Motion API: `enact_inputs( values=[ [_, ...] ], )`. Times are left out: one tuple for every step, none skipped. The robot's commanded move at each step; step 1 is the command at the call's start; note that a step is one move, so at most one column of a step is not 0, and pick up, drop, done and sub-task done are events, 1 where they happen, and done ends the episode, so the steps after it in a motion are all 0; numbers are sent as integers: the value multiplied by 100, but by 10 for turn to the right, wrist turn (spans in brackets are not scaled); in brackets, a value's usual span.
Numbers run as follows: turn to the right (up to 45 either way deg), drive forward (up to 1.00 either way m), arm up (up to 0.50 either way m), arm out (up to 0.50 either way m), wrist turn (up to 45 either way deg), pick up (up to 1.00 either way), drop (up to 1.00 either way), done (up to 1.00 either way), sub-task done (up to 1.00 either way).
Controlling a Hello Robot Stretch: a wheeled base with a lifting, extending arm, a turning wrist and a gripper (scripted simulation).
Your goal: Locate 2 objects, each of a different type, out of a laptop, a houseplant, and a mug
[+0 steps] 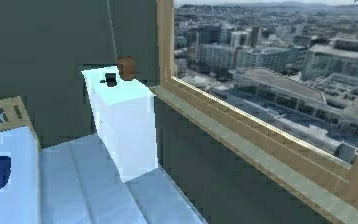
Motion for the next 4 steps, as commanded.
enact_inputs(
  values=[
    [0,20,0,0,0,0,0,0,0],
    [-450,0,0,0,0,0,0,0,0],
    [-330,0,0,0,0,0,0,0,0],
    [0,0,0,0,0,0,0,0,100]
  ],
)
